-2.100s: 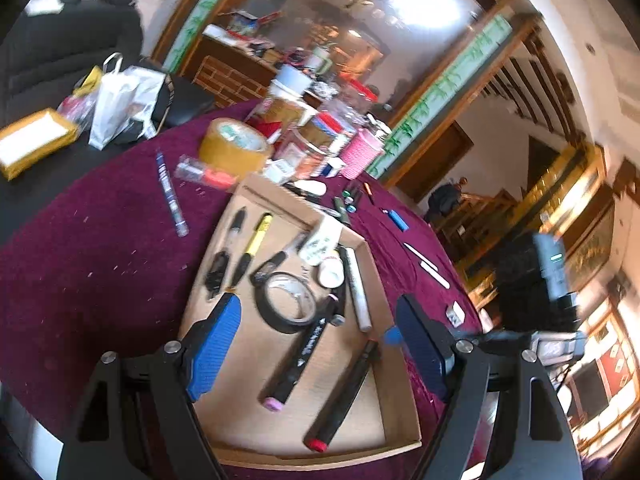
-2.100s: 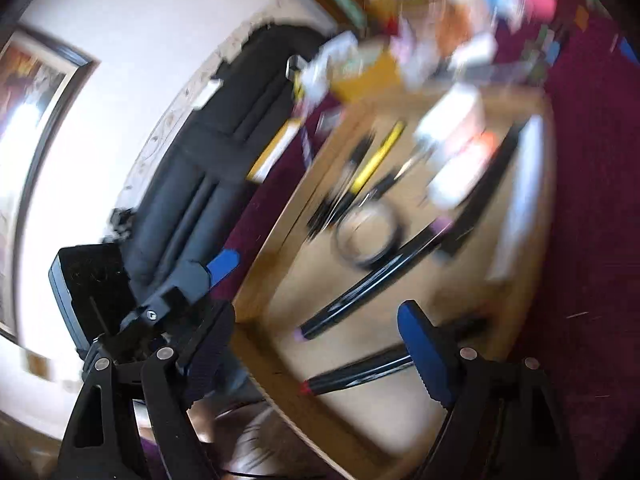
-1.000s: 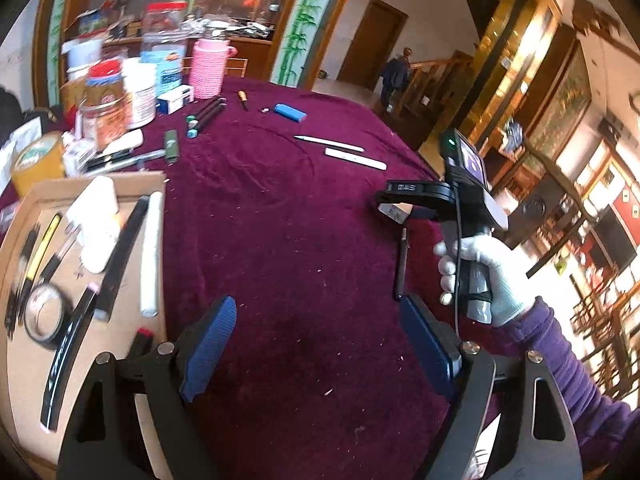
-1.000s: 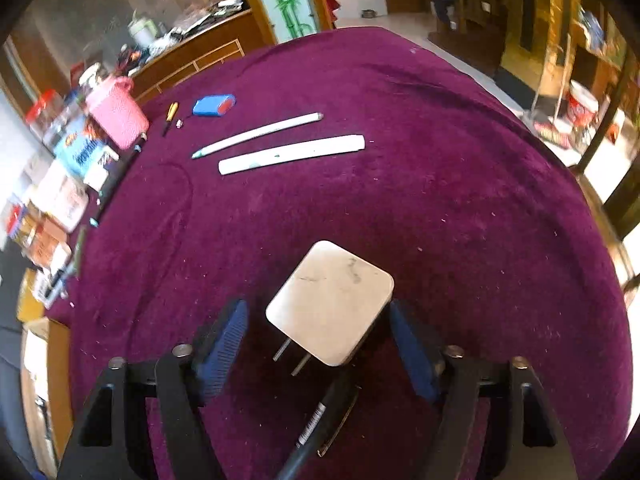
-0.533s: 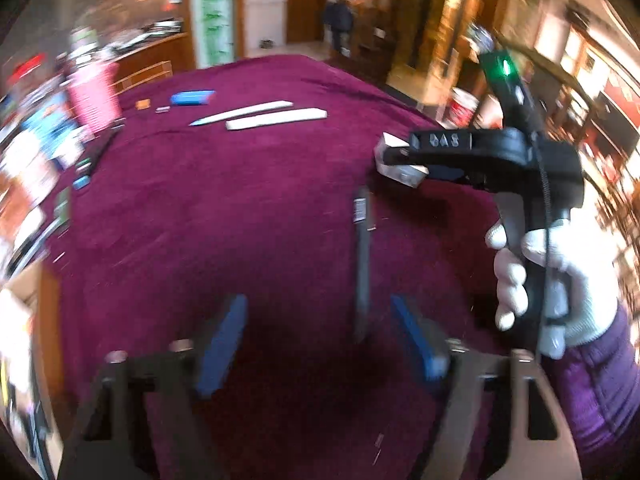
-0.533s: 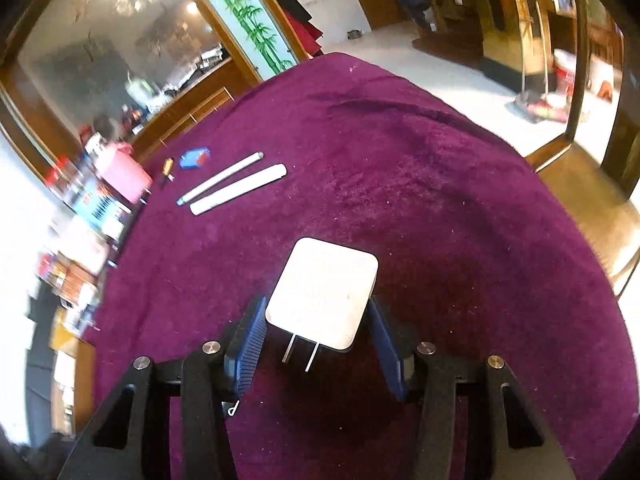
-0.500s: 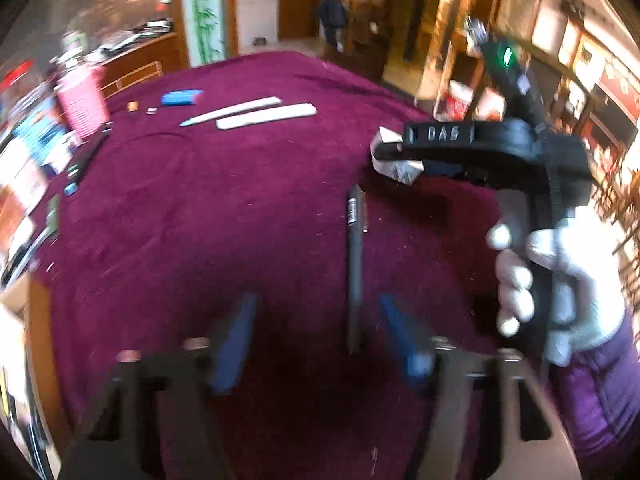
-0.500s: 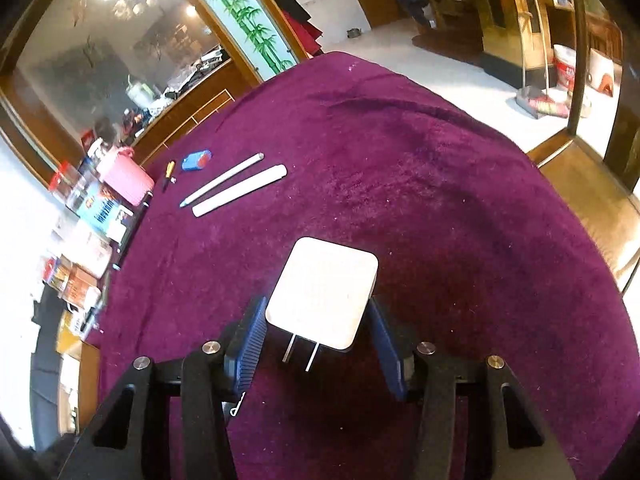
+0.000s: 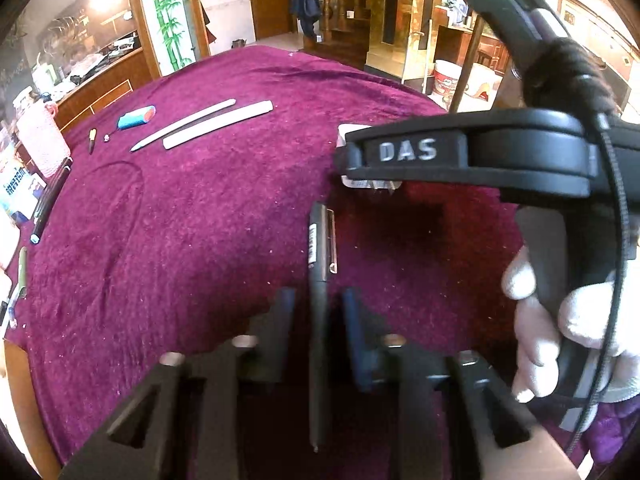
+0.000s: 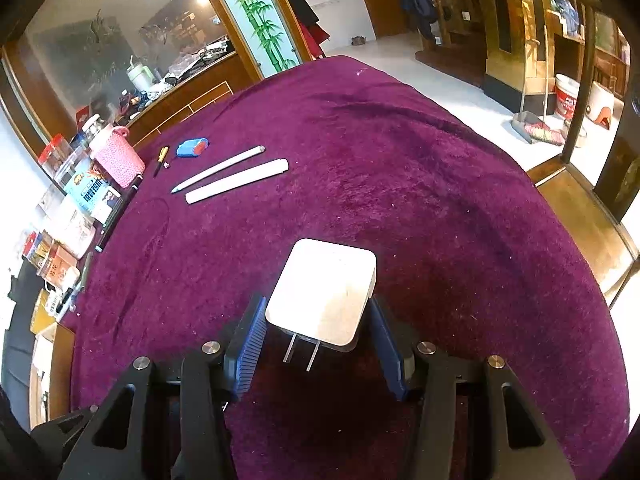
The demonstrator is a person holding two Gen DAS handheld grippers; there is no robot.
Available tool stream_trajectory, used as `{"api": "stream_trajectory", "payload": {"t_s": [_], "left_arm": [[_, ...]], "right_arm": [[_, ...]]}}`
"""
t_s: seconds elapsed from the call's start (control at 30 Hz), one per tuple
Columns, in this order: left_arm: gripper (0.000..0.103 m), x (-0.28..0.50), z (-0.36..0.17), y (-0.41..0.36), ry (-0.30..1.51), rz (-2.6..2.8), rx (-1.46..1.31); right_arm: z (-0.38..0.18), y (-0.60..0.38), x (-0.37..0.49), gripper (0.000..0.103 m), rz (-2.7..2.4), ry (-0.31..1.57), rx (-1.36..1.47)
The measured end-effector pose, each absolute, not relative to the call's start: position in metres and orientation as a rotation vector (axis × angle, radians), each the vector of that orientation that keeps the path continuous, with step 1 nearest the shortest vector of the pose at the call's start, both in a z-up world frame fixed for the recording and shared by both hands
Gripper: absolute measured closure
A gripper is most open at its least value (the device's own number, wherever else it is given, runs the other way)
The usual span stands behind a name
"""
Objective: Organize rigid objects
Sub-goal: 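Lift the black pen with the left gripper while the right lifts the white adapter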
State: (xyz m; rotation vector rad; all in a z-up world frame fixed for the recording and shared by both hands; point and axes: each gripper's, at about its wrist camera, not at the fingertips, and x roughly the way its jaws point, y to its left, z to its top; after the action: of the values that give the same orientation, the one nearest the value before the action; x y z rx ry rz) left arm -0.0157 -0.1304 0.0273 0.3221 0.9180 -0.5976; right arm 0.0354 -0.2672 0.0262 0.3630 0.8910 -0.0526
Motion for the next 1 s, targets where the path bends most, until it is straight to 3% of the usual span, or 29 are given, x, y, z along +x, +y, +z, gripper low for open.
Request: {"api": "stream_trajectory", "payload": {"t_s": [0.43, 1.0], "left_arm": [[0.094, -0.035, 0.062, -0.079, 0.902, -0.621, 0.047], [0.094, -0.065, 0.087, -0.048, 0.820, -0.418, 0.151]], "right_arm": [[0.025, -0.265, 0.035, 0.048, -0.061, 0.877, 0.343], [0.026, -0.266, 0.035, 0.048, -0.062, 0.864, 0.346]]}}
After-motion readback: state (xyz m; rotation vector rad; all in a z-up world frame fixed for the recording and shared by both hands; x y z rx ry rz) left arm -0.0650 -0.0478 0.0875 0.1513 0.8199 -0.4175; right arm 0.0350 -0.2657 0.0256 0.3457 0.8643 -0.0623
